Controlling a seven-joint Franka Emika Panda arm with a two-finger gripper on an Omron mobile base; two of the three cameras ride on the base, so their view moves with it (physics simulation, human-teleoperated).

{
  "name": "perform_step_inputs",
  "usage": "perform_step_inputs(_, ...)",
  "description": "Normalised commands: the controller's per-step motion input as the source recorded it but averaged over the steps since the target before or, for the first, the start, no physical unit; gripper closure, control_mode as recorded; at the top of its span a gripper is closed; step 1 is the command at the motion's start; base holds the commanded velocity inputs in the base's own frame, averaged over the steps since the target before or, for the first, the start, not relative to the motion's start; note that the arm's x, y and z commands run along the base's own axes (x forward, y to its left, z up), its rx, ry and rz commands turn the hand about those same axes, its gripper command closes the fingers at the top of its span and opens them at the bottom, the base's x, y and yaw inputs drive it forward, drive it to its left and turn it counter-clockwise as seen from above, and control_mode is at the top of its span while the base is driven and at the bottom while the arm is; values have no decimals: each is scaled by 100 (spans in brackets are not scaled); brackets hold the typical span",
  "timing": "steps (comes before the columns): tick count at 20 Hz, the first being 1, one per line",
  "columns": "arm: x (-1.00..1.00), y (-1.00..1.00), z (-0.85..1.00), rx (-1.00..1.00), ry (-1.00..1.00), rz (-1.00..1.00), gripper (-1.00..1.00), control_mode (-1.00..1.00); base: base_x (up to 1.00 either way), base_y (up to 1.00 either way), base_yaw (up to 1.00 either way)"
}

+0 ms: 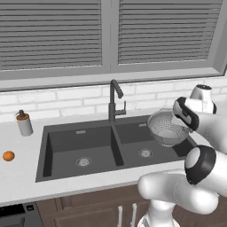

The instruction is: Put the colander in the sink, put the tangerine in the colander, and turn on the sink faucet and pour water over the colander.

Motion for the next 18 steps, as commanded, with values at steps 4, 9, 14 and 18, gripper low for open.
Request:
perform_step_inputs(4, 22, 15, 0, 0, 0, 3, 100, -100, 0, 0, 0)
perform_step_inputs(9, 5, 11, -6, 0, 0, 2, 100, -100, 0, 0, 0)
perform_step_inputs(14, 1, 16, -17, 0, -1, 3, 100, -100, 0, 0, 0)
perform_step_inputs(18, 10, 20, -23, 0, 0, 4, 100, -100, 0, 0, 0)
